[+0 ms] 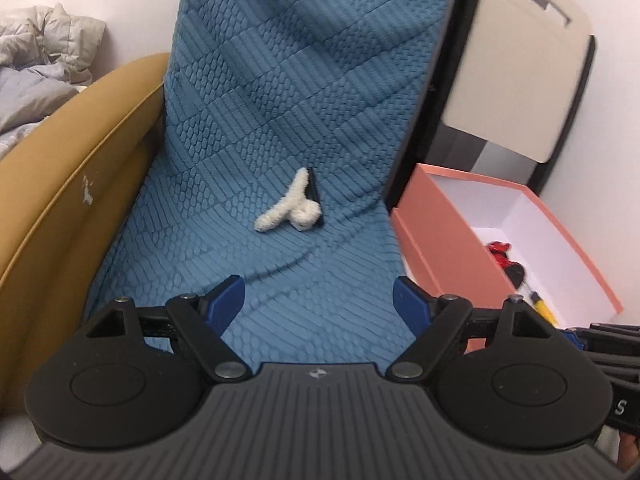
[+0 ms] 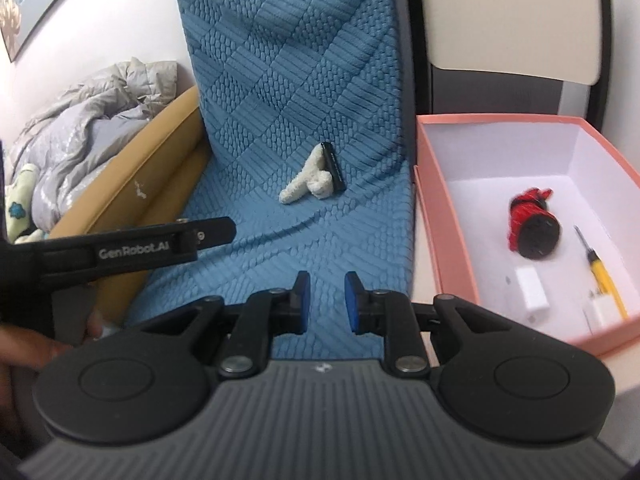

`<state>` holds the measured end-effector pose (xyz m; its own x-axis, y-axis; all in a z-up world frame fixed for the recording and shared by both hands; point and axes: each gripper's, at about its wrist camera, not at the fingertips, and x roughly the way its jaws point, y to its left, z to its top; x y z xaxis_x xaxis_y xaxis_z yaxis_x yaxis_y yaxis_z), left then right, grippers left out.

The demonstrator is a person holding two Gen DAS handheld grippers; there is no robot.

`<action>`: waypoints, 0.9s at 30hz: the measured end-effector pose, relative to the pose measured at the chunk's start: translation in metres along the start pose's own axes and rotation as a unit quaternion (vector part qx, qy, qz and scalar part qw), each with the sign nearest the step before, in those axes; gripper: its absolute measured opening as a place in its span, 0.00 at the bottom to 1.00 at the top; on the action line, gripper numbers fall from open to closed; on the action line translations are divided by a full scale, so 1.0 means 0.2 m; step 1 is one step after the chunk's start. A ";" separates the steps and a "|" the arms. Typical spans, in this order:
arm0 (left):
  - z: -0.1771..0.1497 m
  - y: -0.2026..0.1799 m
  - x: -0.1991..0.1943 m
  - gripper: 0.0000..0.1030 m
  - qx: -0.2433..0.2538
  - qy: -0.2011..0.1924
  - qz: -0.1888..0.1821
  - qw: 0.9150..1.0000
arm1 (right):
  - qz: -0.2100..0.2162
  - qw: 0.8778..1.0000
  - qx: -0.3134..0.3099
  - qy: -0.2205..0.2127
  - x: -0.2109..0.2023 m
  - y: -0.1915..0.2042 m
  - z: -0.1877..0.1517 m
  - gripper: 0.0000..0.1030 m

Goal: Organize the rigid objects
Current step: 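Withdraw both tools from the box back toward the seat, then grasp the black USB stick with the right gripper while the left grasps the white fluffy toy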

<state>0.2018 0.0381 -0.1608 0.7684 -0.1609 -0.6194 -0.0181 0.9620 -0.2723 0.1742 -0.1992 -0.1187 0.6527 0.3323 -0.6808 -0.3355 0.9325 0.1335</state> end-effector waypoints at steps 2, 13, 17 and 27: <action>0.03 0.05 0.10 0.82 0.000 0.003 0.001 1.000 | 0.003 1.000 -0.001 0.004 0.09 0.01 0.02 0.22; 0.15 0.26 0.56 0.81 -0.016 0.019 -0.002 1.000 | 0.000 1.000 0.009 0.012 0.54 -0.01 0.15 0.39; 0.22 0.32 0.71 0.81 -0.019 0.026 -0.022 0.999 | -0.008 1.000 0.013 0.013 0.71 -0.03 0.20 0.39; 0.31 0.33 0.98 0.80 0.026 0.042 -0.063 0.997 | -0.008 0.998 0.064 -0.001 1.03 -0.17 0.43 0.39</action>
<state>0.3909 0.0848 -0.2542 0.7063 -0.2964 -0.6429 0.1094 0.9429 -0.3146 0.3788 -0.1495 -0.2018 0.6581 0.3175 -0.6827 -0.2362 0.9480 0.2133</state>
